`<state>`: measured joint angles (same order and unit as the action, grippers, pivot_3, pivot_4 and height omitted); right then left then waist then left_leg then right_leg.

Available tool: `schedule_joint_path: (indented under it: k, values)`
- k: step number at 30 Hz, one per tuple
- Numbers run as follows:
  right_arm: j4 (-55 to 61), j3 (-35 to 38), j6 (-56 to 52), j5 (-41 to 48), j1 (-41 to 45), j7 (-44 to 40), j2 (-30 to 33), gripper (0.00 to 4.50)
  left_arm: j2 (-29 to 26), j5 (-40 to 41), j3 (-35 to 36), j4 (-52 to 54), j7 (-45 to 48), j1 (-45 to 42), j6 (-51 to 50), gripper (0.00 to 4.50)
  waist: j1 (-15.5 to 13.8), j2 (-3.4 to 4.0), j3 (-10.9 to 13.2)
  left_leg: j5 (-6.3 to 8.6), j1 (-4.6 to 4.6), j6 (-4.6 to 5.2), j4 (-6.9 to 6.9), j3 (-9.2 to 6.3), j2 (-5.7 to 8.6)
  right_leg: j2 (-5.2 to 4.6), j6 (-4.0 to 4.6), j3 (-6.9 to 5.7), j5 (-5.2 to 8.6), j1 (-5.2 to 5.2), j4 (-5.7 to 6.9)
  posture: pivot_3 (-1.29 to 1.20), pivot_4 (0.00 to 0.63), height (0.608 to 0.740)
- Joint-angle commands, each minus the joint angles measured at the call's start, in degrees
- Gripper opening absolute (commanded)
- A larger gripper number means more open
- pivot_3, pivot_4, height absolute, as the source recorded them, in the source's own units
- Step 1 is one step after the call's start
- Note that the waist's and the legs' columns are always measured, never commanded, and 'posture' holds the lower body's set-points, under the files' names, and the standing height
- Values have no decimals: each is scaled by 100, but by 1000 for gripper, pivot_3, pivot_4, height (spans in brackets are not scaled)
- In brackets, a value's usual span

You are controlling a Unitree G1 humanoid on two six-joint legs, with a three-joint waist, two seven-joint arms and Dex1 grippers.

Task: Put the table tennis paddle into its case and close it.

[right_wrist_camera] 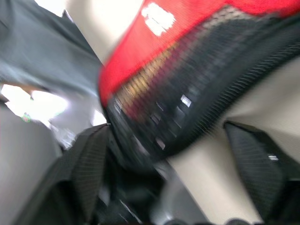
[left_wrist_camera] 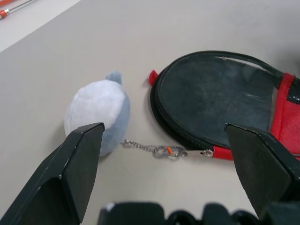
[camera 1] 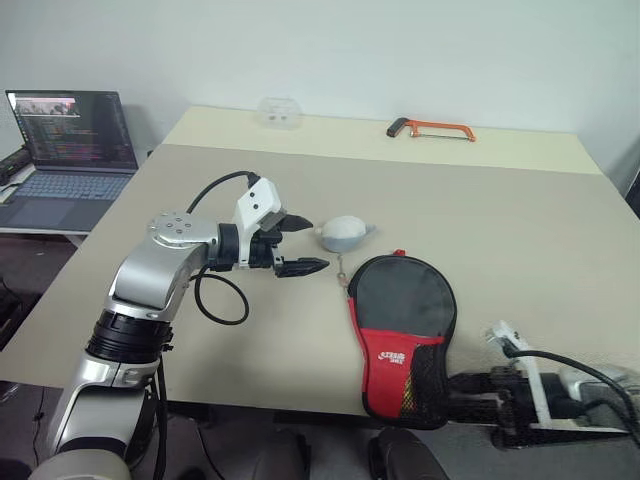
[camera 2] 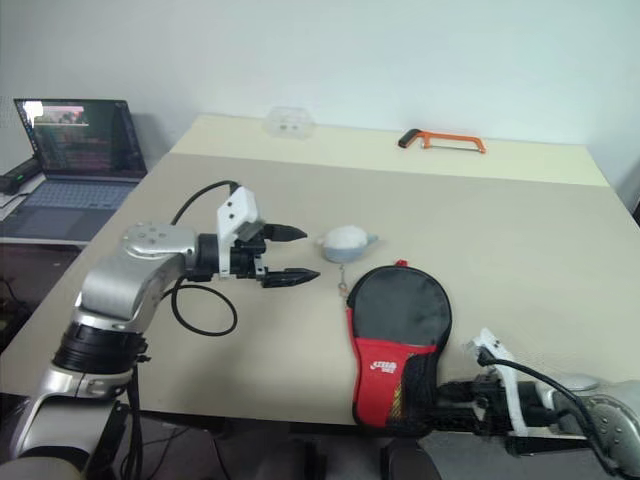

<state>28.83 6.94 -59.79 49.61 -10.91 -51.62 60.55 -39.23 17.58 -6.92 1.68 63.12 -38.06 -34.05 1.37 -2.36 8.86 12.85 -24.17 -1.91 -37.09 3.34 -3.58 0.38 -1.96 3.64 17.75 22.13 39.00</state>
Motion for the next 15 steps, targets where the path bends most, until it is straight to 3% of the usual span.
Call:
schedule_joint_path:
  k: [1, 4, 6, 9, 15]
  values:
    - [-210, 855, 640, -458, 73, -373, 411, 4463, -67, -46, 89, -48, -24, -154, 187, 4500, 0, -7, 4, 0, 0, 0, -1, 1, -1, 0, 0, 0, 0, 0, 0, 0, 150, 740]
    - [-288, 1427, 681, -238, 990, -101, 399, 4463, -21, -152, 139, -274, -202, -244, 305, 4500, 44, 1, 11, -1, 10, 0, -1, 3, -2, 4, 0, 1, -2, 0, 7, 0, 150, 740]
    - [-257, 1295, 677, -209, 1888, 441, 75, 4463, 130, -299, 145, -546, -490, -390, 398, 4500, 61, 5, 15, -2, 21, 1, 2, 4, -4, 11, -1, 5, -2, -1, 8, 0, 150, 740]
    - [-81, 320, 912, -789, 2815, 1272, -814, 4463, 393, -525, 48, -967, -830, -656, 564, 4500, 59, -3, 13, -3, 28, 1, 3, -6, -14, 25, 2, 18, -4, -6, 8, 0, 150, 740]
    - [-175, -1623, 2240, -2521, 2812, 2017, -2350, 4463, 795, -752, -140, -1345, -987, -905, 727, 4500, 6, 10, 16, -4, -29, -1, 2, -1, -11, 20, 8, 16, -4, 38, 8, 0, 150, 740]
